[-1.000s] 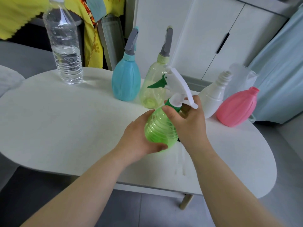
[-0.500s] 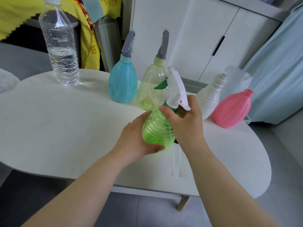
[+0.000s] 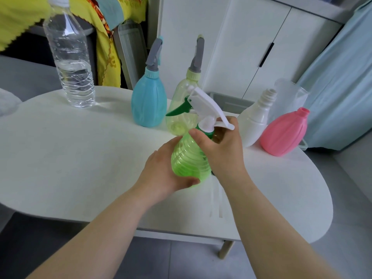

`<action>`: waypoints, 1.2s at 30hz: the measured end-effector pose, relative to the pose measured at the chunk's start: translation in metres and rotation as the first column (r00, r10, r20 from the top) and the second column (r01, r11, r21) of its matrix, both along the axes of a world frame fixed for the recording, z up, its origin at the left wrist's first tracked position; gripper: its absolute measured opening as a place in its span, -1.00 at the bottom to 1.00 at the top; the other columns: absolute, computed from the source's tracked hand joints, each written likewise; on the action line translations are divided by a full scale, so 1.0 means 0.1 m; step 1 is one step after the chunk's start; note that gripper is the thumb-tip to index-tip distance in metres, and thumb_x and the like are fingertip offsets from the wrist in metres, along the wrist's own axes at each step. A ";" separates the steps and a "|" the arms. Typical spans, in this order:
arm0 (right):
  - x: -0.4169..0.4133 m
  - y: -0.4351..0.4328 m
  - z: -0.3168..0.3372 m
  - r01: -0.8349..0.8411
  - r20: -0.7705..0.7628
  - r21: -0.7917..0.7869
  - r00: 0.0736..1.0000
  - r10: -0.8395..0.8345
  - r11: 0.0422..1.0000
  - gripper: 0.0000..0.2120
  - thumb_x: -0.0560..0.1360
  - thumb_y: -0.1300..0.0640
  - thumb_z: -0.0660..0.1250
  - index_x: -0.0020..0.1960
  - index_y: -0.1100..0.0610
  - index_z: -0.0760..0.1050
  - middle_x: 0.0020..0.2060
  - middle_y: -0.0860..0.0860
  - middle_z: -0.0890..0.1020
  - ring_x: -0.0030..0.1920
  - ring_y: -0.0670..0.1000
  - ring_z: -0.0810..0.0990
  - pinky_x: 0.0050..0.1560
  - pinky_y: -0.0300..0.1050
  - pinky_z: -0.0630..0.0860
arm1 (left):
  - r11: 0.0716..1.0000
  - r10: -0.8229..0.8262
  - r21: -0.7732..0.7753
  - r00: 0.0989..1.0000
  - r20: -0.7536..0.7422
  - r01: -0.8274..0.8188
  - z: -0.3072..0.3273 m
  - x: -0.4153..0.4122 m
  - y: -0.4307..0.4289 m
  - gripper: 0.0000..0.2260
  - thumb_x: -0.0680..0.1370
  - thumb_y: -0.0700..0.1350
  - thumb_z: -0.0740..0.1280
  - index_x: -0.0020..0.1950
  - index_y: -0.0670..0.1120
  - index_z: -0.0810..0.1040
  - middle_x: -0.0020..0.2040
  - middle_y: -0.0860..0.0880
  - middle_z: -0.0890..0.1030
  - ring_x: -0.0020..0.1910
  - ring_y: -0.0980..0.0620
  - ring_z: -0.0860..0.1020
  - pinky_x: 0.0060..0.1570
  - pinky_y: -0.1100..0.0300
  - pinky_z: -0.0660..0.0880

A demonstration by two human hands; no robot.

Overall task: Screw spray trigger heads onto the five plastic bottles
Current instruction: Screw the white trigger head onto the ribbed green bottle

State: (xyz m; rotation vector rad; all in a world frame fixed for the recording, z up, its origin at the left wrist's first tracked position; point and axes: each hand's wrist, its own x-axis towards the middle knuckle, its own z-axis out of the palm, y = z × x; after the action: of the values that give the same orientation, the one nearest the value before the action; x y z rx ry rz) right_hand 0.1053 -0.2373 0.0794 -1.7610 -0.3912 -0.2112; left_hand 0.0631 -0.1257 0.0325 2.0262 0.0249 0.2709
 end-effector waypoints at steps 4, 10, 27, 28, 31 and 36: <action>-0.04 -0.07 -0.06 -0.138 -0.085 0.092 0.986 0.145 0.986 -0.80 0.37 0.06 0.32 0.00 -0.02 0.46 -0.21 -0.15 0.61 -0.18 -0.20 0.59 -0.17 -0.30 0.54 | 1.000 -0.019 -0.006 1.000 0.009 0.019 -0.01 0.01 0.02 -0.25 0.15 -0.10 0.56 0.26 0.13 0.31 -0.19 0.48 0.33 -0.11 0.37 0.34 -0.12 0.39 0.28; -0.03 -0.01 -0.03 0.030 -0.028 0.046 0.999 -0.029 0.998 -0.73 0.32 0.16 0.45 -0.22 -0.08 0.37 -0.28 -0.20 0.55 -0.20 -0.20 0.57 -0.12 -0.32 0.50 | 1.000 -0.001 0.019 1.000 0.009 0.001 0.01 -0.01 0.02 -0.22 0.16 -0.07 0.55 0.30 0.10 0.28 -0.08 0.32 0.35 -0.01 0.21 0.35 0.05 0.26 0.25; -0.01 0.01 -0.01 -0.076 -0.206 0.057 0.975 0.086 0.995 -0.71 0.34 0.14 0.42 0.03 0.20 0.51 -0.08 0.12 0.64 0.00 0.11 0.61 0.05 0.02 0.53 | 0.988 -0.126 -0.099 0.991 -0.037 0.122 -0.15 0.03 0.08 -0.04 0.10 -0.07 0.58 0.37 0.12 0.13 0.10 0.36 0.35 0.00 0.39 0.40 -0.09 0.67 0.24; 0.01 0.00 0.00 -0.103 -0.210 0.048 0.971 0.111 0.993 -0.68 0.35 0.15 0.42 0.06 0.21 0.50 -0.06 0.14 0.63 0.00 0.11 0.60 0.02 -0.01 0.54 | 0.989 -0.122 -0.093 0.992 -0.036 0.118 -0.17 0.04 0.06 -0.07 0.08 -0.06 0.58 0.32 0.14 0.16 0.06 0.39 0.34 -0.02 0.40 0.41 -0.12 0.68 0.25; 0.09 -0.06 0.07 -0.259 -0.236 -0.005 0.939 0.250 0.966 -0.68 0.31 0.15 0.45 0.05 0.11 0.51 -0.14 0.00 0.62 -0.05 0.01 0.60 -0.07 -0.13 0.53 | 0.993 -0.097 -0.067 0.995 -0.037 0.095 -0.18 0.05 0.06 -0.19 0.10 -0.07 0.58 0.15 0.24 0.15 -0.04 0.42 0.31 -0.12 0.55 0.34 -0.22 0.72 0.23; 0.20 -0.08 0.20 -0.473 -0.331 -0.087 0.844 0.422 0.877 -0.93 0.22 0.08 0.40 -0.33 -0.08 0.56 -0.37 -0.19 0.62 -0.21 -0.14 0.59 -0.14 -0.23 0.52 | 0.983 -0.183 -0.046 0.981 -0.063 0.180 -0.10 0.04 0.13 -0.33 0.07 -0.02 0.56 -0.07 0.44 0.24 -0.09 0.39 0.46 -0.11 0.59 0.39 -0.25 0.67 0.30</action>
State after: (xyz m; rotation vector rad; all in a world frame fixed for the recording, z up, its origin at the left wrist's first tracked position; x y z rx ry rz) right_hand 0.1254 -0.2448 0.0990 -1.7740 -0.5977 0.4391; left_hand 0.0667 -0.1126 0.0230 1.9822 -0.1120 0.0865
